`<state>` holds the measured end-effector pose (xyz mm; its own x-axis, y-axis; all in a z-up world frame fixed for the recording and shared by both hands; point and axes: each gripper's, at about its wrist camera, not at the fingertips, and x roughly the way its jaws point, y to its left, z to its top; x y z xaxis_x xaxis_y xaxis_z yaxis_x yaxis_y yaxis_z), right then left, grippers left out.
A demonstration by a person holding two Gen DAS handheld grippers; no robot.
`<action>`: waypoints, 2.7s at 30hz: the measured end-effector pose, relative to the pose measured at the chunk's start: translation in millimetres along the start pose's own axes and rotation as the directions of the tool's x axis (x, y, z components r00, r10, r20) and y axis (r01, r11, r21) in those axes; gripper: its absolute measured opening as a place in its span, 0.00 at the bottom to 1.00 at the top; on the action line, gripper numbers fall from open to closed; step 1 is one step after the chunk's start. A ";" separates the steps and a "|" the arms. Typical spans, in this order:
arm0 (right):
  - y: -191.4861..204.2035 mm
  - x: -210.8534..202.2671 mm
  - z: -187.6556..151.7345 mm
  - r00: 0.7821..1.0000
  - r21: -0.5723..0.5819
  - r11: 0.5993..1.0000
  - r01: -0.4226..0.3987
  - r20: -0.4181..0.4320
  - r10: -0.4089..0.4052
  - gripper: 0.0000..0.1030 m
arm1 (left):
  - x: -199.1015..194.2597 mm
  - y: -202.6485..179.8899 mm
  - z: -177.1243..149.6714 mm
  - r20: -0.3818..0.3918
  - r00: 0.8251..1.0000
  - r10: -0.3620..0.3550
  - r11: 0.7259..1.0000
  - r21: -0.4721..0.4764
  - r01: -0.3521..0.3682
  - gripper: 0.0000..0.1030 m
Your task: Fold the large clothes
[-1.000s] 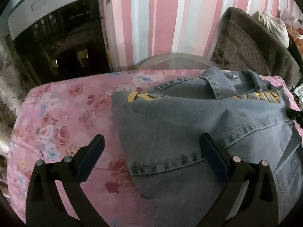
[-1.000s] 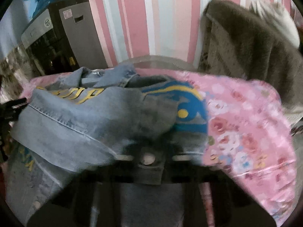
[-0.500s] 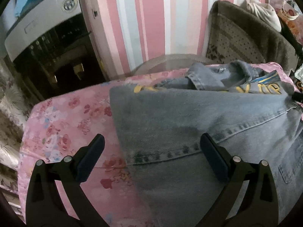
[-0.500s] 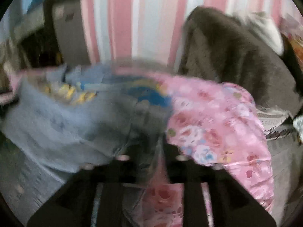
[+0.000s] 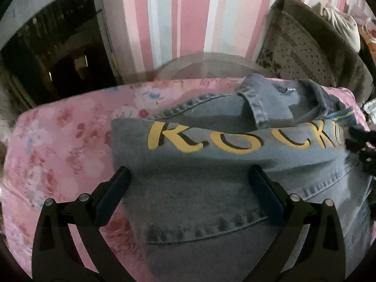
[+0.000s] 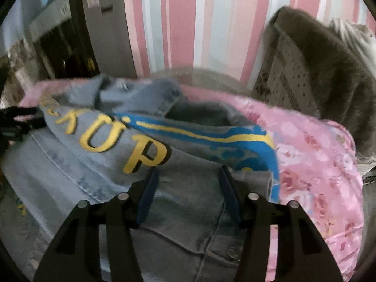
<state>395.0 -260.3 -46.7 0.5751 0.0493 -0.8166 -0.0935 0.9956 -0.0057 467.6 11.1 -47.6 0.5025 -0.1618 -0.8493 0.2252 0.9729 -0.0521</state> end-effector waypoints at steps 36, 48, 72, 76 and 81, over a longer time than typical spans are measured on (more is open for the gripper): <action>-12.3 -83.9 -78.1 0.986 0.067 0.998 -0.017 0.167 0.006 0.79 | -66.3 -9.1 -89.6 0.141 0.988 0.056 0.998 0.034 -0.061 0.97; 17.1 -186.1 -149.0 0.947 0.071 0.997 0.017 0.318 -0.039 0.98 | -145.7 -29.7 -142.5 0.251 0.960 0.127 0.990 0.021 -0.137 0.97; 32.5 -232.3 -274.6 0.960 0.255 0.962 0.093 0.232 -0.154 0.98 | -208.3 -16.2 -299.8 0.200 0.965 0.167 0.984 -0.097 -0.150 0.97; 35.5 -236.9 -286.4 0.969 0.250 0.966 0.061 0.219 -0.117 0.97 | -201.8 -24.7 -311.6 0.151 0.977 0.153 0.986 -0.091 -0.140 0.97; 27.9 -230.3 -298.6 0.981 0.297 0.954 0.035 0.172 -0.090 0.97 | -203.7 -25.8 -313.9 0.152 0.983 0.101 0.988 -0.133 -0.081 0.97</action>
<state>17.2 -267.7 -31.2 0.7120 -0.0274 -0.7016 0.1723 0.9755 0.1369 97.4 70.8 -38.1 0.6437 -0.0862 -0.7604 0.0706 0.9961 -0.0532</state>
